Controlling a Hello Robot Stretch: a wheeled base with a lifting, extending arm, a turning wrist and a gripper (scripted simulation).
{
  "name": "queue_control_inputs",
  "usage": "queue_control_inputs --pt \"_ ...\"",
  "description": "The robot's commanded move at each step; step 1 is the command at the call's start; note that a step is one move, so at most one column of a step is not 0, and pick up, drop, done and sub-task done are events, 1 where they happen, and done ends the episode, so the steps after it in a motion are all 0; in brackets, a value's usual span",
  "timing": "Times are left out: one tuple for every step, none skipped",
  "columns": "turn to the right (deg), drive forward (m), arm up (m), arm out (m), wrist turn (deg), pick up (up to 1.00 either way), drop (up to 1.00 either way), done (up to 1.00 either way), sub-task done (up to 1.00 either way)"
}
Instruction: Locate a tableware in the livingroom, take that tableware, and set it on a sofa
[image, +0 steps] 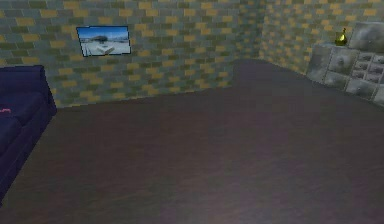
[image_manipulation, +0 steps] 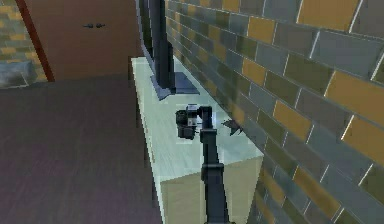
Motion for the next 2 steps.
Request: queue_control_inputs --pt "0.0 0.00 0.22 0.00 0.0 0.00 0.00 0.00 0.00" --pt "0.0 0.00 0.00 0.00 -45.0 0.00 0.00 0.00 0.00"
